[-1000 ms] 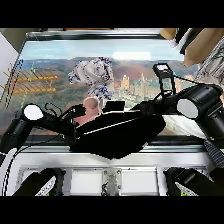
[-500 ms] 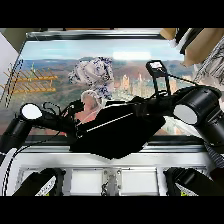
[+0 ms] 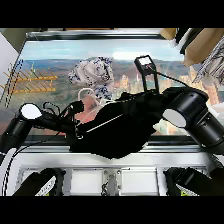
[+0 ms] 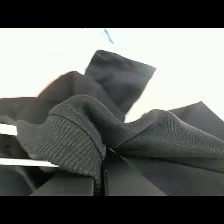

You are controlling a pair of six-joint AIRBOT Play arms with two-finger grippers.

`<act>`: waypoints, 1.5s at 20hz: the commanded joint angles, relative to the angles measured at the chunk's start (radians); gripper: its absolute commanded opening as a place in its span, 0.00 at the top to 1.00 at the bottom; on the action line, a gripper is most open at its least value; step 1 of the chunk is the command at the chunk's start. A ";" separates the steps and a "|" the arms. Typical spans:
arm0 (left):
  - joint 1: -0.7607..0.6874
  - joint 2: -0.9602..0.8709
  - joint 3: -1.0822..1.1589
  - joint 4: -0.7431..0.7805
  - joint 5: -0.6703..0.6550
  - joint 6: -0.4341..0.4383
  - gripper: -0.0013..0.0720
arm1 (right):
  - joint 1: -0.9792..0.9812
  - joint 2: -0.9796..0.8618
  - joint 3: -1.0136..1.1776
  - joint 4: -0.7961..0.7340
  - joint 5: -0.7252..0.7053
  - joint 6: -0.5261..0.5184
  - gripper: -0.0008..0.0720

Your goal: Fold the clothes and pants, and hang the long-sleeved shirts on hangers.

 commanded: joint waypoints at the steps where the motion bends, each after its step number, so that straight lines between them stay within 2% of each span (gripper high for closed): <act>1: -0.001 0.000 0.000 0.000 -0.019 0.016 0.95 | 0.071 -0.017 0.001 0.001 -0.112 0.000 0.95; 10: -0.001 0.000 0.000 0.000 -0.027 0.016 0.95 | 0.198 -0.041 0.001 0.024 -0.221 0.001 0.95; 16: -0.001 0.000 0.000 0.000 -0.037 0.016 0.95 | 0.208 -0.068 0.001 0.094 -0.240 -0.003 0.95; 23: 0.000 0.000 0.000 0.001 -0.037 0.016 0.95 | 0.206 -0.054 0.001 0.094 -0.232 -0.003 0.92; 24: 0.000 0.000 0.000 0.001 -0.037 0.016 0.95 | 0.206 -0.047 0.001 0.093 -0.221 -0.003 0.71; 25: 0.000 0.000 0.000 0.001 -0.036 0.016 0.95 | 0.205 -0.041 0.002 0.093 -0.208 -0.003 0.37; 26: 0.000 0.000 0.000 0.001 -0.037 0.016 0.95 | 0.204 -0.033 0.002 0.093 -0.190 -0.003 0.24; 30: 0.000 0.000 0.000 0.001 -0.037 0.016 0.95 | 0.177 -0.008 0.066 0.100 0.007 -0.004 0.24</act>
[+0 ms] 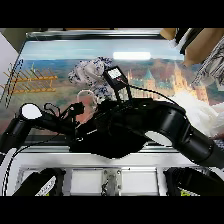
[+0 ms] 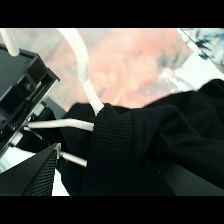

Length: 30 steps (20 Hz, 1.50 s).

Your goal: Fold the clothes and pants, and hang the long-sleeved shirts on hangers.

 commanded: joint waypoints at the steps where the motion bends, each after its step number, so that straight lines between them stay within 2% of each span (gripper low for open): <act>1: 0.001 0.000 0.000 0.002 0.004 -0.002 0.95 | -0.034 0.019 0.066 0.011 0.202 -0.022 0.24; 4: 0.001 0.000 0.000 0.002 0.003 -0.002 0.95 | -0.095 0.019 0.138 0.106 0.309 -0.146 0.22; 6: 0.001 0.000 0.000 0.002 0.004 -0.002 0.95 | -0.159 0.018 0.168 0.240 0.348 -0.249 0.10; 9: 0.001 0.000 0.000 0.002 0.004 -0.002 0.95 | -0.299 0.016 0.173 0.451 0.418 -0.420 0.09; 12: 0.001 0.000 0.000 0.002 0.004 -0.002 0.95 | -0.431 0.006 0.173 0.556 0.512 -0.664 0.09; 13: 0.001 0.000 0.000 0.002 0.004 -0.002 0.95 | -0.475 -0.003 0.173 0.581 0.541 -0.714 0.09; 15: 0.001 0.000 0.000 0.002 0.004 -0.002 0.95 | -0.543 -0.023 0.172 0.613 0.562 -0.783 0.09; 20: 0.001 0.000 0.000 0.002 0.003 -0.002 0.95 | -0.601 -0.044 0.172 0.616 0.498 -0.800 0.10; 22: 0.001 0.000 0.000 0.002 0.003 -0.002 0.95 | -0.628 -0.044 0.172 0.630 0.505 -0.970 0.09; 24: 0.001 0.000 0.000 0.002 0.003 -0.002 0.95 | -0.723 -0.045 0.158 0.692 0.575 -1.143 0.10; 27: 0.001 0.000 0.000 0.002 0.004 -0.002 0.95 | -0.952 -0.045 0.050 0.966 0.693 -1.383 0.09; 30: 0.001 0.000 0.000 0.002 0.004 -0.002 0.95 | -1.172 -0.053 -0.118 1.098 0.723 -1.636 0.10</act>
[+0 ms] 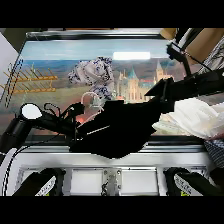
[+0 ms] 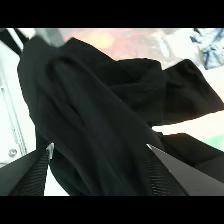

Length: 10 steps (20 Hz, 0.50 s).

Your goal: Fold the clothes and pants, and hang the long-sleeved shirts on hangers.

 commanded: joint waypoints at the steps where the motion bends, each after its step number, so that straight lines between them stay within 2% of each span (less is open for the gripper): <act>1: 0.001 0.000 0.000 0.000 0.000 -0.001 0.95 | -0.236 -0.015 -0.171 0.210 0.064 -0.354 0.10; 4: 0.001 0.000 0.000 0.000 0.000 -0.001 0.95 | -0.328 -0.079 -0.256 0.274 0.085 -0.590 0.09; 7: 0.001 0.000 0.000 0.000 0.000 -0.001 0.95 | -0.324 -0.176 -0.258 0.277 0.139 -0.657 0.09; 9: 0.001 0.000 0.000 0.001 0.003 -0.001 0.95 | -0.301 -0.241 -0.258 0.283 0.195 -0.766 0.09; 10: 0.001 0.000 0.000 0.000 0.003 -0.001 0.95 | -0.283 -0.264 -0.258 0.294 0.200 -0.780 0.10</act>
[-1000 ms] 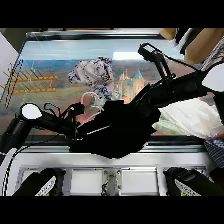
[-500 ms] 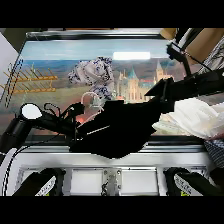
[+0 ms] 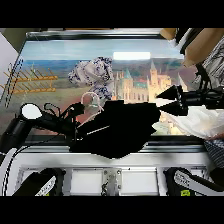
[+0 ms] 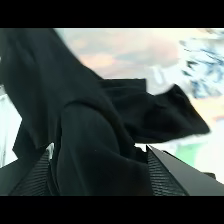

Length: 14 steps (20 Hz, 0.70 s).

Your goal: Fold the clothes and pants, and hang the long-sleeved shirts on hangers.

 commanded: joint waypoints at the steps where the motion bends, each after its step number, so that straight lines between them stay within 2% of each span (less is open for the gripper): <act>1: 0.001 0.000 0.000 0.001 0.001 0.000 0.95 | 0.037 -0.097 -0.012 0.043 0.059 -0.154 0.09; 6: 0.001 0.000 0.000 0.001 0.000 0.000 0.95 | 0.157 -0.172 -0.012 0.094 0.052 -0.179 0.09; 14: 0.001 0.000 0.000 0.001 0.002 0.000 0.95 | 0.249 -0.193 -0.011 0.109 0.044 -0.175 0.10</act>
